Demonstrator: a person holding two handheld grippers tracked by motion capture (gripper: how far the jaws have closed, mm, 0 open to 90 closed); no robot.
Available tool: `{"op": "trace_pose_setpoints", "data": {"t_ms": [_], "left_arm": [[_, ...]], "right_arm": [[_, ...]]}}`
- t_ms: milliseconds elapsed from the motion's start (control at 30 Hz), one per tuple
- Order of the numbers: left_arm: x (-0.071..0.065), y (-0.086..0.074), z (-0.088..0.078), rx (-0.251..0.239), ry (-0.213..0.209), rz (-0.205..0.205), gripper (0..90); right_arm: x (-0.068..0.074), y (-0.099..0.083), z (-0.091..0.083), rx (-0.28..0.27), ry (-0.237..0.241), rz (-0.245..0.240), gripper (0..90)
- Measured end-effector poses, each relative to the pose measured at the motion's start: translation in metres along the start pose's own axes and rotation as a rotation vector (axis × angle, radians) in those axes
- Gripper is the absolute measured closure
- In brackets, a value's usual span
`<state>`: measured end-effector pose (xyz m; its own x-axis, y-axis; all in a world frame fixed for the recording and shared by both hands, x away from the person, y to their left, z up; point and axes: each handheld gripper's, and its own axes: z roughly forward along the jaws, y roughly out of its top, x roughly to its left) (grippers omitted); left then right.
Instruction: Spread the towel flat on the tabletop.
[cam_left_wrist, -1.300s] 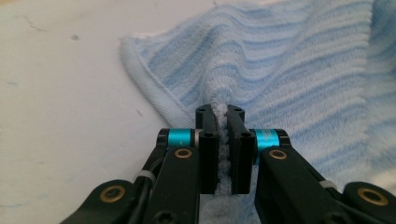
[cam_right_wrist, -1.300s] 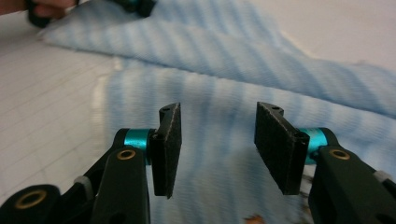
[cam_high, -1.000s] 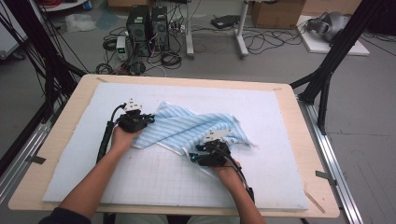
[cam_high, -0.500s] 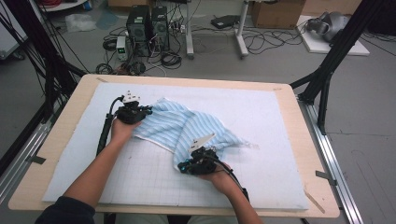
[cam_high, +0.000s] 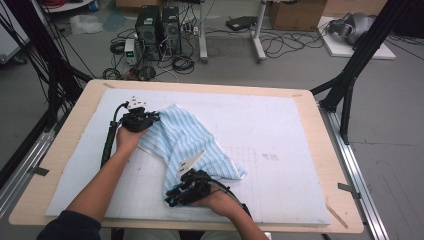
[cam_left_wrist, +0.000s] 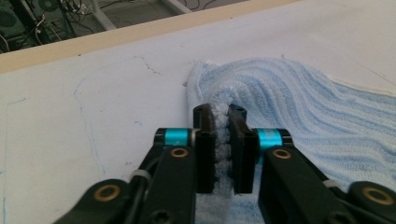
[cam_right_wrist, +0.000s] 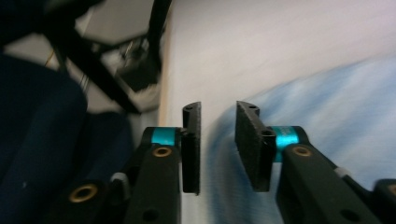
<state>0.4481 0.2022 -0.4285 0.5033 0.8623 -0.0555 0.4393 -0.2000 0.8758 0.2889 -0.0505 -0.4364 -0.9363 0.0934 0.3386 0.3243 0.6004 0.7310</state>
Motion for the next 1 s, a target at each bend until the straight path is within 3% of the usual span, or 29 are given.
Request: {"op": "trace_pose_setpoints", "data": {"t_ms": [67,100,133,167,200,233,300,333,433,467,500,533,600,700,833,933,1000], "left_arm": [[0.001,0.002,-0.003,-0.008,0.000,-0.034,60.2],[0.002,0.002,-0.005,-0.007,0.002,-0.032,57.1],[0.002,0.003,-0.008,-0.006,0.002,-0.032,55.7],[0.002,0.003,-0.010,-0.010,0.000,-0.035,54.2],[0.002,0.003,-0.013,-0.018,0.001,-0.039,52.5],[0.002,0.004,-0.015,-0.026,-0.001,-0.040,52.1],[0.002,0.004,-0.020,-0.031,-0.008,-0.043,50.1],[0.001,0.005,-0.022,-0.030,-0.010,-0.039,49.5],[0.001,0.006,-0.028,-0.032,-0.016,-0.036,48.6],[0.000,0.006,-0.029,-0.035,-0.016,-0.036,47.7],[-0.001,0.006,-0.031,-0.037,-0.020,-0.031,47.6],[-0.002,0.005,-0.033,-0.037,-0.021,-0.027,47.6],[-0.004,0.003,-0.036,-0.033,-0.024,-0.023,47.6],[-0.009,0.002,-0.039,-0.015,-0.034,-0.003,47.3],[-0.013,-0.001,-0.044,-0.011,-0.046,0.020,47.4],[-0.016,-0.004,-0.048,0.002,-0.076,0.003,45.5],[-0.021,-0.007,-0.049,0.015,-0.109,0.001,43.8]], "right_arm": [[-0.008,0.000,-0.021,-0.074,-0.063,0.036,63.7],[-0.013,-0.002,-0.034,-0.108,-0.115,0.047,60.5],[-0.018,-0.005,-0.047,-0.133,-0.195,0.069,59.6],[-0.024,-0.009,-0.060,-0.133,-0.311,0.094,59.8],[-0.032,-0.014,-0.070,-0.112,-0.446,0.119,60.0],[-0.040,-0.020,-0.079,-0.089,-0.542,0.157,60.4],[-0.057,-0.035,-0.092,-0.092,-0.649,0.250,57.7],[-0.061,-0.038,-0.095,-0.088,-0.684,0.275,55.8],[-0.075,-0.044,-0.097,-0.080,-0.721,0.327,56.2],[-0.079,-0.045,-0.094,-0.054,-0.729,0.326,61.3],[-0.081,-0.046,-0.093,-0.046,-0.738,0.305,68.3],[-0.081,-0.045,-0.094,-0.042,-0.730,0.290,82.7],[-0.082,-0.044,-0.095,-0.016,-0.753,0.245,85.8],[-0.086,-0.046,-0.101,-0.007,-0.864,0.246,86.1],[-0.093,-0.059,-0.123,-0.049,-1.059,0.301,86.0],[-0.095,-0.066,-0.135,-0.116,-1.049,0.386,76.9],[-0.092,-0.068,-0.138,-0.135,-1.036,0.373,70.7]]}}
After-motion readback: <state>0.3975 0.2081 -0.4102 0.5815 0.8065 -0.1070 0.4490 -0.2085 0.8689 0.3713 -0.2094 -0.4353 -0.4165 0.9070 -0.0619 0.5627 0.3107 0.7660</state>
